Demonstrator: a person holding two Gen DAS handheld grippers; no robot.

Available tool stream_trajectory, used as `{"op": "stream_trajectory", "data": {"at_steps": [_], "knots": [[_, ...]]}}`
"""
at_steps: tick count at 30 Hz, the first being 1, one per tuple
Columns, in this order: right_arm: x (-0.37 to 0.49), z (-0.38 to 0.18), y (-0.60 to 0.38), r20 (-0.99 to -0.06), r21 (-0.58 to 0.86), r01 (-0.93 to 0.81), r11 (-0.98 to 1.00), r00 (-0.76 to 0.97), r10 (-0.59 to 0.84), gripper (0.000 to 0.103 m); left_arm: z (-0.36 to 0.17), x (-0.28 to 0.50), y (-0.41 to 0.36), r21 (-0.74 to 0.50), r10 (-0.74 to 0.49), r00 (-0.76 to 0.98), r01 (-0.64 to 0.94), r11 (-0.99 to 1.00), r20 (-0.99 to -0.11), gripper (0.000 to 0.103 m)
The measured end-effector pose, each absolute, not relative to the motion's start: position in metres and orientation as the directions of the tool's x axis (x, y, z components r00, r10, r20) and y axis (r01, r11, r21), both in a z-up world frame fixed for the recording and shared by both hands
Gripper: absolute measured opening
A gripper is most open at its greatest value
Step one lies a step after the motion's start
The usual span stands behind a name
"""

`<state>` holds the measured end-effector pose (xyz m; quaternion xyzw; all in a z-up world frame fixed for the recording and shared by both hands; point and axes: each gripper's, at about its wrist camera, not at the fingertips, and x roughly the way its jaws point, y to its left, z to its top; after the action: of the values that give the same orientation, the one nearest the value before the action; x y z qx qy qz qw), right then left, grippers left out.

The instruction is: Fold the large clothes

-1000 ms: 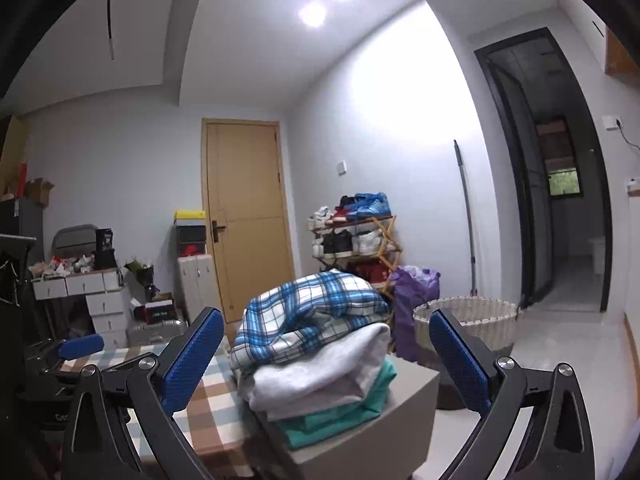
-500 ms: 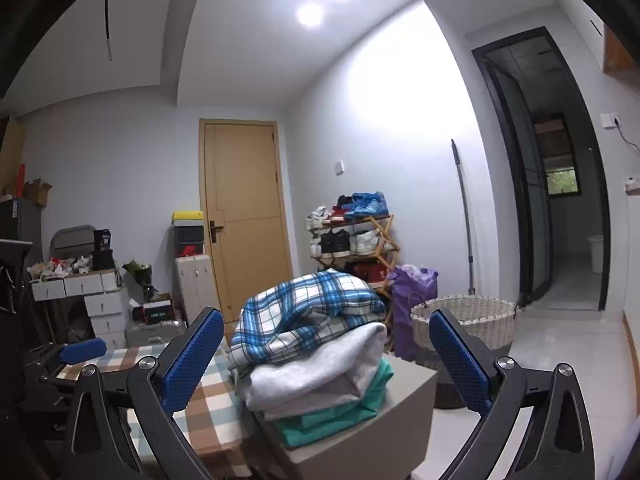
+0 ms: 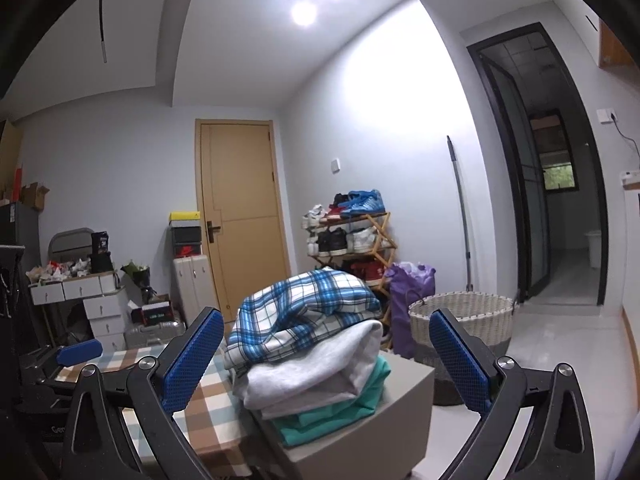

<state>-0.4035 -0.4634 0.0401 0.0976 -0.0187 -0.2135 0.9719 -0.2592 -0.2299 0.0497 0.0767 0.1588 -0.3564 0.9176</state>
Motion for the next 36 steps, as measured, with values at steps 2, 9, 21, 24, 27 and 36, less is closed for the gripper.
{"op": "stream_trajectory", "data": {"at_steps": [2, 9, 21, 24, 27, 36], "knots": [[-0.4039, 0.0402, -0.4629, -0.003, 0.197, 0.412, 0.890, 0.908, -0.419, 0.103, 0.0498, -0.2599, -0.2308, 0.029, -0.632, 0.693, 0.681, 0.732, -0.348, 0.102], [-0.4035, 0.0403, -0.4616, 0.004, 0.191, 0.408, 0.893, 0.909, -0.417, 0.103, 0.0499, -0.2602, -0.2326, 0.028, -0.636, 0.684, 0.688, 0.725, -0.357, 0.102], [-0.4053, 0.0408, -0.4592, 0.001, 0.196, 0.407, 0.892, 0.910, -0.415, 0.103, 0.0505, -0.2603, -0.2343, 0.033, -0.636, 0.684, 0.690, 0.723, -0.358, 0.102], [-0.4055, 0.0408, -0.4591, 0.002, 0.196, 0.407, 0.892, 0.910, -0.416, 0.103, 0.0506, -0.2607, -0.2350, 0.036, -0.636, 0.685, 0.690, 0.723, -0.356, 0.102], [-0.4051, 0.0406, -0.4594, 0.001, 0.196, 0.407, 0.892, 0.910, -0.415, 0.103, 0.0503, -0.2612, -0.2352, 0.035, -0.636, 0.684, 0.691, 0.722, -0.357, 0.102], [-0.4059, 0.0414, -0.4594, -0.001, 0.197, 0.406, 0.893, 0.910, -0.414, 0.103, 0.0487, -0.2638, -0.2347, 0.044, -0.628, 0.690, 0.685, 0.727, -0.361, 0.102]]}}
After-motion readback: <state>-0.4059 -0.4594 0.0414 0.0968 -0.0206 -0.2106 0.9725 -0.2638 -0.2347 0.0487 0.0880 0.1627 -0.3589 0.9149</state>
